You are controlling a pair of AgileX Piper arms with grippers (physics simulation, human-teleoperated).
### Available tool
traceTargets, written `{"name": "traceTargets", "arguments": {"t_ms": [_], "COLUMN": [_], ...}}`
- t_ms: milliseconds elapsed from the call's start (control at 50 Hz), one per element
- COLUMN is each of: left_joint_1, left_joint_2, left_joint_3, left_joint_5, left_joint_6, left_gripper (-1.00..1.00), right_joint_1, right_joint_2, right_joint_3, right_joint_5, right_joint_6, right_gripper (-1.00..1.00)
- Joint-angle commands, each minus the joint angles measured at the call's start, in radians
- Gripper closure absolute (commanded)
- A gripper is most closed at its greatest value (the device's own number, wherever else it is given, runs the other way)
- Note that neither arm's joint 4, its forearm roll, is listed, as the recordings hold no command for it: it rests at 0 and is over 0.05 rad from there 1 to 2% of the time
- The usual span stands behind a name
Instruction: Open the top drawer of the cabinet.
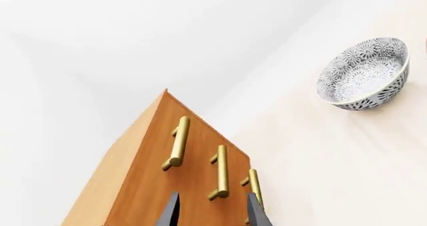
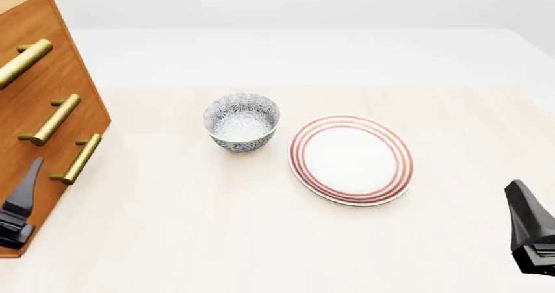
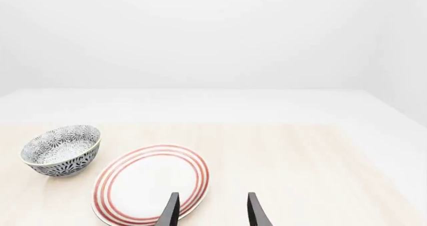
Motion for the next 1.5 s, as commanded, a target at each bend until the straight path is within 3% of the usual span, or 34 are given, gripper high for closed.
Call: {"name": "traceTargets", "arguments": {"t_ms": [20,400,900,1220,1500], "left_joint_1": [0.017,0.027,0.076,0.087,0.096], "left_joint_2": [0.043,0.204,0.413,0.484,0.611], "left_joint_3": [-0.015,0.002,0.001,-0.076,-0.103], "left_joint_5": [-0.031,-0.200,-0.423,-0.435,-0.536], "left_joint_6": [0.165,0.366,0.555,0.581,0.628], "left_gripper": [-1.00,-1.00,-1.00,-1.00,-1.00], "right_joint_1": [0.000,0.000,0.000,0.000,0.000], "right_joint_2": [0.001,0.001,0.001,0.001,0.001], "right_joint_3": [0.001,0.001,0.001,0.001,0.001], "right_joint_5": [-0.002,-0.001,-0.001,-0.001,-0.001], "right_joint_6": [0.001,0.001,0.001,0.001,0.002], "right_gripper": [-1.00,-1.00,-1.00,-1.00,-1.00]}}
